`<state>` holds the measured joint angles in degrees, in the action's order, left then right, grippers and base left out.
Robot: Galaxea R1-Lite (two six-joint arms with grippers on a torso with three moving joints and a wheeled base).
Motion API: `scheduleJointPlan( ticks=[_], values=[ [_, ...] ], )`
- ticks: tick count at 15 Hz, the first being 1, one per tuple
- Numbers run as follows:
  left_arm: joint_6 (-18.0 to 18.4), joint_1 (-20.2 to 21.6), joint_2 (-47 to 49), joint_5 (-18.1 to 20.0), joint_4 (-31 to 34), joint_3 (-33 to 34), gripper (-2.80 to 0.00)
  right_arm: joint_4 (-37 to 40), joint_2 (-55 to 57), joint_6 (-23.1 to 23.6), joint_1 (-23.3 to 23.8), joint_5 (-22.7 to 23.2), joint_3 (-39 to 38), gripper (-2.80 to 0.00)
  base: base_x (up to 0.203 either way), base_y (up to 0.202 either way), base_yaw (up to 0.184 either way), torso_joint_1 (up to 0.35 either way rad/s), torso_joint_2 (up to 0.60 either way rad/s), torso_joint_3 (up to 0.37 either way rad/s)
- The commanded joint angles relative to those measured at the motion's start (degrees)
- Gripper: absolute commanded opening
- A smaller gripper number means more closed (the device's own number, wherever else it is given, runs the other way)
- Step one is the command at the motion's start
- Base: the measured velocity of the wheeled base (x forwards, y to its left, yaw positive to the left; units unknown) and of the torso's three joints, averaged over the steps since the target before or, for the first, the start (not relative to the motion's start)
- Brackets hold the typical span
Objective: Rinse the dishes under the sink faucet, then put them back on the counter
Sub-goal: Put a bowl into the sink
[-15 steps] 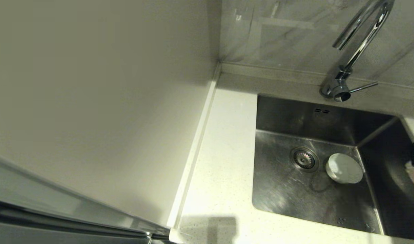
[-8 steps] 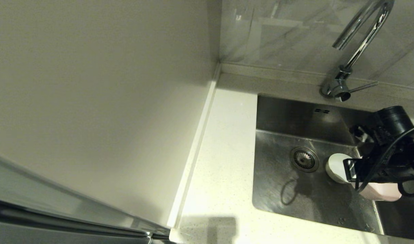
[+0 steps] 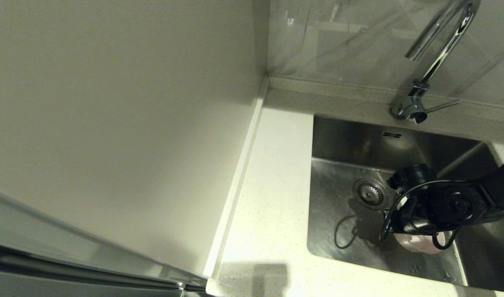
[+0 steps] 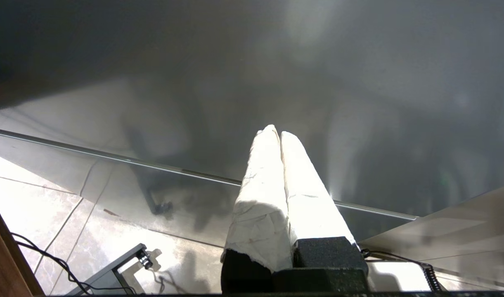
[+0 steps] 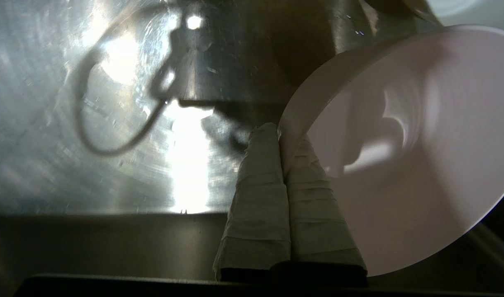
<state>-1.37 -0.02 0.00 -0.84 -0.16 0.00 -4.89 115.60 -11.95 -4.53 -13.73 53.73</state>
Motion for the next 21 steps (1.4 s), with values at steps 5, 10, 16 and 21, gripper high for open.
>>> scheduleJointPlan(
  ticks=[5,10,16,21],
  values=[
    [0.0,0.0,-0.3,0.0,0.0,0.0,-2.80,-0.4,9.6,-0.1,0.9,-0.1,3.5,-2.80,0.000,0.000,0.000,0.000,0.00,0.000],
    [0.0,0.0,-0.2,0.0,0.0,0.0,-2.80,-0.3,12.1,0.1,3.1,-0.1,6.2,-2.80,0.000,0.000,0.000,0.000,0.00,0.000],
    [0.0,0.0,-0.2,0.0,0.0,0.0,-2.80,-0.7,12.8,0.4,3.7,-0.2,6.5,-2.80,0.000,0.000,0.000,0.000,0.00,0.000],
    [0.0,-0.1,-0.2,0.0,0.0,0.0,-2.80,-0.6,8.2,0.2,3.7,-0.1,4.3,0.00,0.000,0.000,0.000,0.000,0.00,0.000]
  ],
)
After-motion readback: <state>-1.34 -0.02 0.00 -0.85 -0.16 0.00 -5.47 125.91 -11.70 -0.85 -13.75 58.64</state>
